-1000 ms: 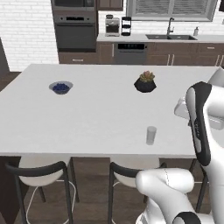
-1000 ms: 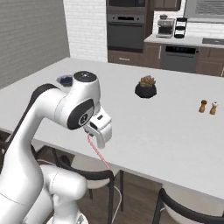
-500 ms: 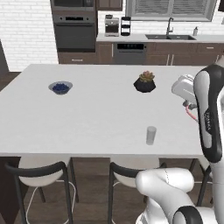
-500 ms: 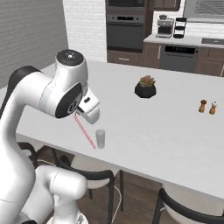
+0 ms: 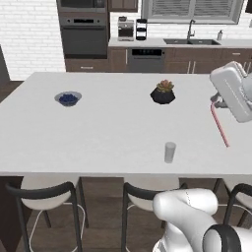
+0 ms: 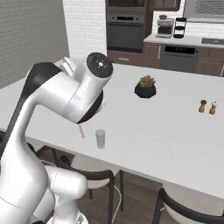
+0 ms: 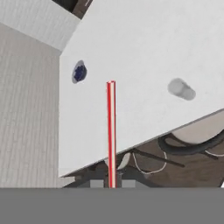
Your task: Take a straw from the drawer in front and place it inside the glass cup on the dining counter.
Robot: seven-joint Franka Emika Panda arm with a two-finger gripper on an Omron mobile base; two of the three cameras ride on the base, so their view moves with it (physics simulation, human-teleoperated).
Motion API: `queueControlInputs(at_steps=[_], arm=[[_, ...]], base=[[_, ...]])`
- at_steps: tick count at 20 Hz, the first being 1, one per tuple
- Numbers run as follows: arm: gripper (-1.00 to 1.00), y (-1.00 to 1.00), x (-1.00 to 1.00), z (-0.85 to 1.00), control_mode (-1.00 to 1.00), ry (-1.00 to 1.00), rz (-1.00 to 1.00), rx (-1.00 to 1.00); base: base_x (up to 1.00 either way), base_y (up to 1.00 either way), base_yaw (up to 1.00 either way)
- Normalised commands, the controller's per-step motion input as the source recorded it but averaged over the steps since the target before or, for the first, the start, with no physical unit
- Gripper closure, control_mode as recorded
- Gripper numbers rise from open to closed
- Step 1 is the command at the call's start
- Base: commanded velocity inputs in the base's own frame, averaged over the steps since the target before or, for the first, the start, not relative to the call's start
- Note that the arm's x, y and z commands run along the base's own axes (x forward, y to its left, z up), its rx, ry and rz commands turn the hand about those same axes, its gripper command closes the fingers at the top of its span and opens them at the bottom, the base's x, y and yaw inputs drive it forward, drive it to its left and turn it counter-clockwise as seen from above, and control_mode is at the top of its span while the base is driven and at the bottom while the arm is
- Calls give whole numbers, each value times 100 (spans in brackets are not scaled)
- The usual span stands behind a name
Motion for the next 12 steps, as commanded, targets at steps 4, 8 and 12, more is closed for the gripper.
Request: queueControlInputs(at_steps=[4, 8, 12], arm=[[100, 7, 50, 0, -100, 0, 0, 31], [100, 12, 72, -5, -100, 0, 0, 10], [100, 0, 72, 0, -100, 0, -2, 2]], base=[[0, 0, 0], [0, 0, 0], [0, 0, 0]])
